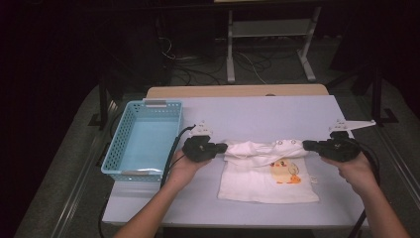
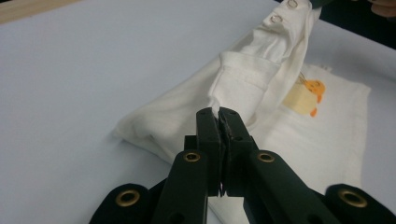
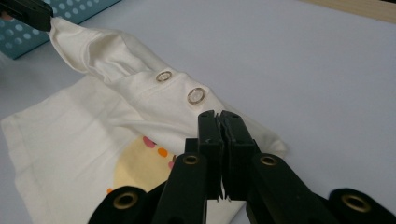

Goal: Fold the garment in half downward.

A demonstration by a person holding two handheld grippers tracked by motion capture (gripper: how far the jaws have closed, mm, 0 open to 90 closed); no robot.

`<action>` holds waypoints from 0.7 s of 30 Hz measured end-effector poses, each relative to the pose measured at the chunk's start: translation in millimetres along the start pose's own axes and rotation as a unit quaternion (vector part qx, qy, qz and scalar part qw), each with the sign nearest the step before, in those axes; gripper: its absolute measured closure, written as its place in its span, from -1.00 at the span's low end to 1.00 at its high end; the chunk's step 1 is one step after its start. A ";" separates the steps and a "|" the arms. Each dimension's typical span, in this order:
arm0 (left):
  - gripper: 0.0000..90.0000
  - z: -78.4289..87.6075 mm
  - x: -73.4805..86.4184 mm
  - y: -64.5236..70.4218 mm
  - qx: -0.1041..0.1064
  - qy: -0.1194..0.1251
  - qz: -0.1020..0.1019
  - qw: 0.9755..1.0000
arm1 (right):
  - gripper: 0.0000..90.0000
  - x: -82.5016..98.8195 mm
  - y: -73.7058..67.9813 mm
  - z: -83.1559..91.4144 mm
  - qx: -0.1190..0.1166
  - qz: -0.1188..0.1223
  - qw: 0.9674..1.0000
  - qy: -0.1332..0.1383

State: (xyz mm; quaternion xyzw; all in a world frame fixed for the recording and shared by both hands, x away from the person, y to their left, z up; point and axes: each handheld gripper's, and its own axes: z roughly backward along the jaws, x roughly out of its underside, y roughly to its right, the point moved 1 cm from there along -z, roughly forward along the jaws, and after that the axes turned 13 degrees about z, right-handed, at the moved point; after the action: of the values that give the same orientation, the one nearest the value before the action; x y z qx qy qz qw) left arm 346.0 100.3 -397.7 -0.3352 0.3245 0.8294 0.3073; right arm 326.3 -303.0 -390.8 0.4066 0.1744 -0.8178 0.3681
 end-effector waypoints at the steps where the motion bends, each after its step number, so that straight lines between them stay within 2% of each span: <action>1: 0.93 1.8 2.5 1.5 0.002 -0.002 -0.002 1.000 | 0.91 1.5 -2.4 0.8 -0.001 0.000 1.000 -0.001; 6: 0.94 9.6 13.3 6.4 0.011 -0.011 -0.001 1.000 | 0.91 12.0 -18.1 5.9 -0.010 0.010 1.000 -0.012; 12: 0.94 11.8 26.4 9.1 0.023 -0.027 0.006 0.999 | 0.92 22.4 -26.5 9.1 -0.015 0.013 1.000 -0.023; 17: 0.94 11.4 33.0 17.4 0.033 -0.043 -0.005 0.999 | 0.92 30.1 -30.0 11.1 -0.013 0.016 0.999 -0.035; 21: 0.94 11.1 40.1 21.1 0.038 -0.056 -0.004 0.998 | 0.92 35.4 -34.2 11.6 -0.018 0.015 0.999 -0.040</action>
State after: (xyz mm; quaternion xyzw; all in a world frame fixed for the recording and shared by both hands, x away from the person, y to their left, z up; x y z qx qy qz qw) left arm 303.2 107.6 -414.7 -0.2779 0.3366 0.8326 0.3410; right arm 280.5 -303.2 -412.3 0.3691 0.1684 -0.8246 0.3942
